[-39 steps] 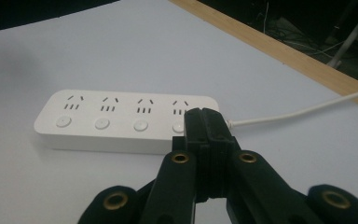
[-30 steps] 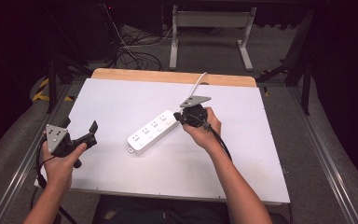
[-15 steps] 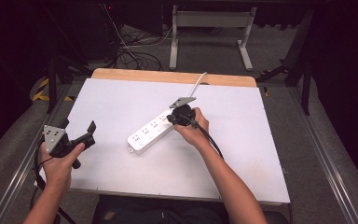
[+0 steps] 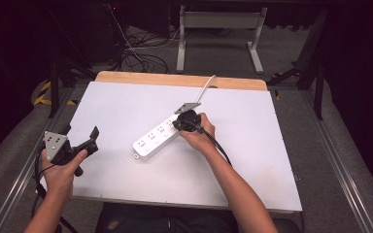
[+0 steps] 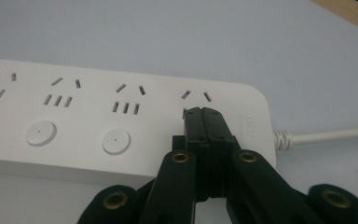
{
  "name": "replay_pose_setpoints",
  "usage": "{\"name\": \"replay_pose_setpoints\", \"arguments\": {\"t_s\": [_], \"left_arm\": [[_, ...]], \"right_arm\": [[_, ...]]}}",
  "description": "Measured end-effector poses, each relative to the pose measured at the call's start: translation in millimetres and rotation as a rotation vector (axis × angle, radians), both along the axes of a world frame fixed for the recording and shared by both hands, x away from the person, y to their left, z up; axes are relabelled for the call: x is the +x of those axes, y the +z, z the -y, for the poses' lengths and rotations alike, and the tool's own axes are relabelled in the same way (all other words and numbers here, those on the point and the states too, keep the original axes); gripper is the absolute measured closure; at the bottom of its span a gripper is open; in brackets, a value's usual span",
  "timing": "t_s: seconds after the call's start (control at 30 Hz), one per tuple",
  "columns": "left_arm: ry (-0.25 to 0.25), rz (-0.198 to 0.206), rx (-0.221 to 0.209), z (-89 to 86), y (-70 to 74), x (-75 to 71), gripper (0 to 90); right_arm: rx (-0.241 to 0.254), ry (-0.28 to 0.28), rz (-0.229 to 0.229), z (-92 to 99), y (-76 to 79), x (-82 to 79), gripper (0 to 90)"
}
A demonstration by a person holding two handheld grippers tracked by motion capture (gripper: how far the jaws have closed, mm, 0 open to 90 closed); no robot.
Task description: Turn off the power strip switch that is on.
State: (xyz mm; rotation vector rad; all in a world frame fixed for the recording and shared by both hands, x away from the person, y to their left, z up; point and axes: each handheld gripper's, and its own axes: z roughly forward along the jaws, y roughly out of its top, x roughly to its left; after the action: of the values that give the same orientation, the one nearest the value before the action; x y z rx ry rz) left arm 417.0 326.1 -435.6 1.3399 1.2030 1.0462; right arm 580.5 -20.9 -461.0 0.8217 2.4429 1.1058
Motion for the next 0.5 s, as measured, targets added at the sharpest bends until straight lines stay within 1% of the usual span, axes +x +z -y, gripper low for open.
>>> {"name": "replay_pose_setpoints", "arguments": {"t_s": [0.1,0.27,0.37,0.5], "left_arm": [[-0.003,-0.004,-0.008,-0.1,-0.3,0.9,8.0],[-0.002,-0.004,-0.001,0.2,-0.5,0.6,8.0],[0.0,-0.004,-0.002,0.2,-0.4,-0.1,8.1],[-0.003,-0.005,0.009,0.3,-0.1,0.0,8.5]], "right_arm": [[0.003,0.002,0.007,-1.8,-1.6,-1.2,90.0],[-0.038,-0.006,0.023,-9.5,-0.6,-8.4,90.0],[-0.041,-0.012,0.025,-9.9,-0.6,-9.2,90.0],[-0.022,-0.013,0.01,-8.0,-0.7,-7.5,90.0]]}}
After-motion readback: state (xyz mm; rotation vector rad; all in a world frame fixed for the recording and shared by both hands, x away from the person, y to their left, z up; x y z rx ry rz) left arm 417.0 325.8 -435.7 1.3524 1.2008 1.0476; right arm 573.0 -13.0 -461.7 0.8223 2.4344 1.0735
